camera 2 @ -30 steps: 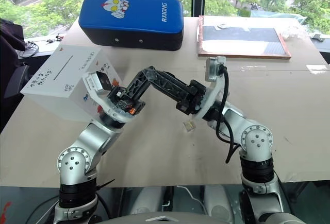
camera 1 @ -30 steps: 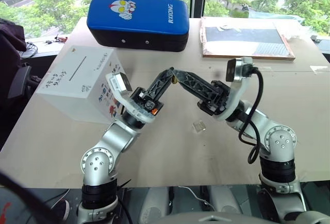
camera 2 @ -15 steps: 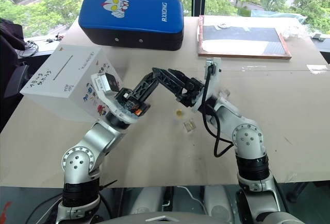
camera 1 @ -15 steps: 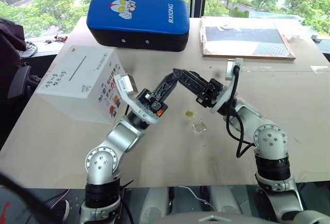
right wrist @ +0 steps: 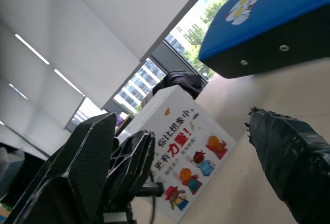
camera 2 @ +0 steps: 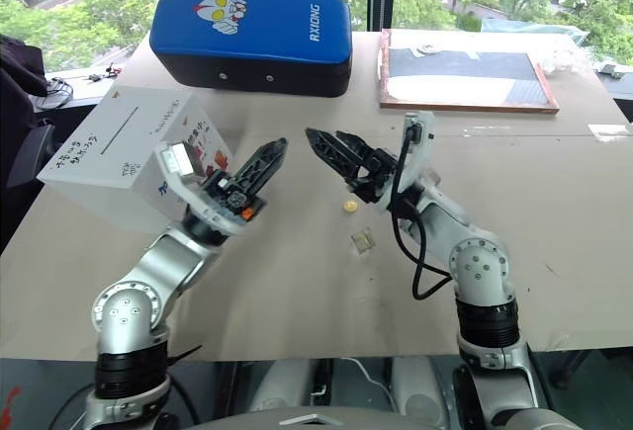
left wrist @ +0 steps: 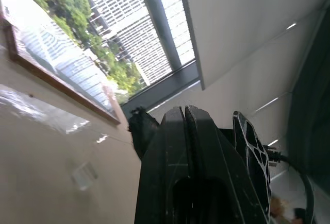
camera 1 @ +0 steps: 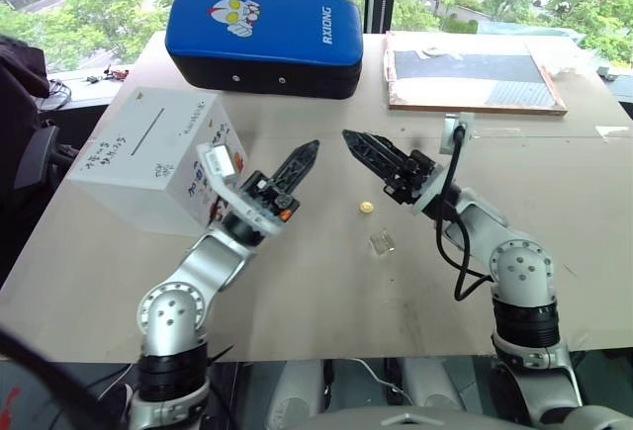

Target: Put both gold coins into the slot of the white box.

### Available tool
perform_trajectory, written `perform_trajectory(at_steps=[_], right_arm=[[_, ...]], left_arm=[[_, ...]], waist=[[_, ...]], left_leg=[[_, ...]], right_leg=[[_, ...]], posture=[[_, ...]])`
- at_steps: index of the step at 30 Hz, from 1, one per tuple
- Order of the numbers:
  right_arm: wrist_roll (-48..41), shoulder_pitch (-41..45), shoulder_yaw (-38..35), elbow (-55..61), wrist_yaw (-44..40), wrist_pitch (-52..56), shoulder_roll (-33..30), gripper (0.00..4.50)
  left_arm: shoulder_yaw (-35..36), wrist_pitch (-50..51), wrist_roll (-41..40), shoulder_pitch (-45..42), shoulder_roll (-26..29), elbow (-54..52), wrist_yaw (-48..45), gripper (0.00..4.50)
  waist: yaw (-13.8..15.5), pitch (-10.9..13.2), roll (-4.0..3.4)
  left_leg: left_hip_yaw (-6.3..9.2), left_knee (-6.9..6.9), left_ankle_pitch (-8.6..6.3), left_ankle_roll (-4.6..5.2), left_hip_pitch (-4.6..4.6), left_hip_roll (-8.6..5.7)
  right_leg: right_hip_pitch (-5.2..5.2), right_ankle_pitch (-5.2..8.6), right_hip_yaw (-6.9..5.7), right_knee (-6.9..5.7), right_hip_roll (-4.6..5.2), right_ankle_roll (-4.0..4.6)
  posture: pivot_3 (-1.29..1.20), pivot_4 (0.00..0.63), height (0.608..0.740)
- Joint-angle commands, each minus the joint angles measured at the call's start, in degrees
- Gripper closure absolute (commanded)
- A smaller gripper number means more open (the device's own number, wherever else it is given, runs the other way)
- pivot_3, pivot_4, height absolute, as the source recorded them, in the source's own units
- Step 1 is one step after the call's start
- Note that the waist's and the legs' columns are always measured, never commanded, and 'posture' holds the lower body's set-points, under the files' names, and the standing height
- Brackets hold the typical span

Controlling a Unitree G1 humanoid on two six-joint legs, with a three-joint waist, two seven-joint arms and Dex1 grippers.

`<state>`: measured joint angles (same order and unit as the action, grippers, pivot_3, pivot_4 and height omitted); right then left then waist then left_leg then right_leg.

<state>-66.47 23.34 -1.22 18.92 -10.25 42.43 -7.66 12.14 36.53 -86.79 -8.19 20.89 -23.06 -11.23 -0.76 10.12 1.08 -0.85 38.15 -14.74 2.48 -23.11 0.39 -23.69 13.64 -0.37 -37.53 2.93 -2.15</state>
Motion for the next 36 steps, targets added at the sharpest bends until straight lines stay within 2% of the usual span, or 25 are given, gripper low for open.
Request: perform_trajectory(at_steps=[1, 4, 7, 10, 14, 20, 25, 30, 33, 36], right_arm=[[0.5, -0.2, -1.6, 0.8, -3.2, -0.2, -1.8, 0.0], [12.2, 0.1, 1.5, -1.9, -6.1, -3.6, -7.3, 0.0], [29.5, 1.3, 11.2, -4.9, -13.2, -10.3, -16.2, 0.0], [37.3, 3.2, 15.3, -8.3, -16.6, -13.3, -19.1, 0.0], [41.6, 5.4, 17.5, -10.1, -21.1, -13.3, -19.3, 0.0], [45.3, 7.8, 21.6, -11.3, -27.0, -8.6, -19.5, 0.0], [49.9, 10.5, 24.2, -15.1, -28.2, -4.9, -19.1, 0.0], [53.3, 11.7, 25.8, -16.0, -29.8, -2.1, -19.7, 0.0], [55.2, 12.2, 26.6, -15.8, -30.3, -1.1, -19.8, 0.65], [56.9, 12.4, 27.8, -15.2, -31.2, 0.7, -20.2, 1.98]], left_arm=[[3.3, 0.6, 0.3, 0.5, 3.0, -1.1, -4.0, 3.32], [3.8, 1.0, 7.1, 1.1, 8.3, -1.7, -6.2, 2.02], [-0.3, 2.1, 19.2, 2.0, 18.4, -4.4, -13.0, 0.68], [-4.7, 2.0, 29.6, 2.4, 26.3, -5.0, -17.9, 0.68], [-7.6, 1.3, 37.4, 2.5, 31.6, -5.5, -23.7, 0.68], [-6.5, 2.7, 39.9, 2.1, 33.1, -7.0, -27.1, 0.68], [-6.1, 2.8, 41.6, 2.0, 32.1, -7.7, -27.6, 0.68], [-5.7, 3.1, 42.2, 2.2, 31.1, -8.5, -27.6, 0.68], [-5.3, 3.2, 42.3, 2.2, 30.5, -8.8, -27.6, 0.61], [-5.2, 3.1, 42.9, 2.4, 30.1, -8.9, -27.7, 0.61]], waist=[[0.0, 0.0, 0.01], [0.0, 0.0, 0.01], [0.0, 0.0, 0.01], [-0.1, 0.1, 0.01], [0.0, 0.1, 0.02], [0.0, 0.1, 0.02], [0.1, 0.1, 0.03], [0.1, 0.1, 0.05], [0.1, 0.1, 0.06], [0.1, 0.0, 0.08]], left_leg=[[0.0, 0.0, 0.0, 0.0, -0.01, 0.0], [-0.02, 0.0, 0.0, 0.0, -0.02, -0.01], [-0.11, -0.03, 0.0, 0.0, -0.02, -0.03], [-0.27, -0.23, 0.0, 0.0, 0.03, -0.01], [-0.34, -0.52, 0.01, -0.02, 0.07, 0.05], [-0.17, -0.77, 0.02, -0.05, -0.1, 0.09], [-0.12, -0.71, 0.18, -0.33, -0.71, 0.04], [-0.1, -0.71, 0.18, -0.33, -0.71, 0.02], [-0.11, -0.71, 0.18, -0.33, -0.7, 0.02], [-0.11, -0.7, 0.18, -0.33, -0.7, 0.0]], right_leg=[[-0.01, 0.0, -0.01, 0.01, 0.01, 0.0], [-0.01, 0.0, -0.02, 0.07, 0.03, 0.0], [-0.02, 0.13, 0.03, 0.14, 0.01, 0.22], [-0.12, 0.13, 0.17, 0.19, -0.03, 0.23], [-0.24, 0.12, 0.23, 0.26, -0.06, 0.21], [-0.26, -0.01, 0.18, 0.65, 0.23, 0.01], [-0.79, -0.04, 0.09, 0.67, 0.31, 0.0], [-0.81, -0.04, 0.06, 0.63, 0.34, -0.01], [-0.81, -0.04, 0.03, 0.6, 0.27, -0.01], [-0.81, -0.04, 0.02, 0.59, 0.22, -0.01]], posture=[[0.0, 0.15, 0.74], [0.0, 0.15, 0.74], [0.0, 0.15, 0.74], [0.0, 0.15, 0.74], [0.0, 0.15, 0.74], [0.0, 0.15, 0.74], [0.0, 0.15, 0.74], [0.0, 0.15, 0.74], [0.0, 0.15, 0.74], [0.0, 0.15, 0.74]])
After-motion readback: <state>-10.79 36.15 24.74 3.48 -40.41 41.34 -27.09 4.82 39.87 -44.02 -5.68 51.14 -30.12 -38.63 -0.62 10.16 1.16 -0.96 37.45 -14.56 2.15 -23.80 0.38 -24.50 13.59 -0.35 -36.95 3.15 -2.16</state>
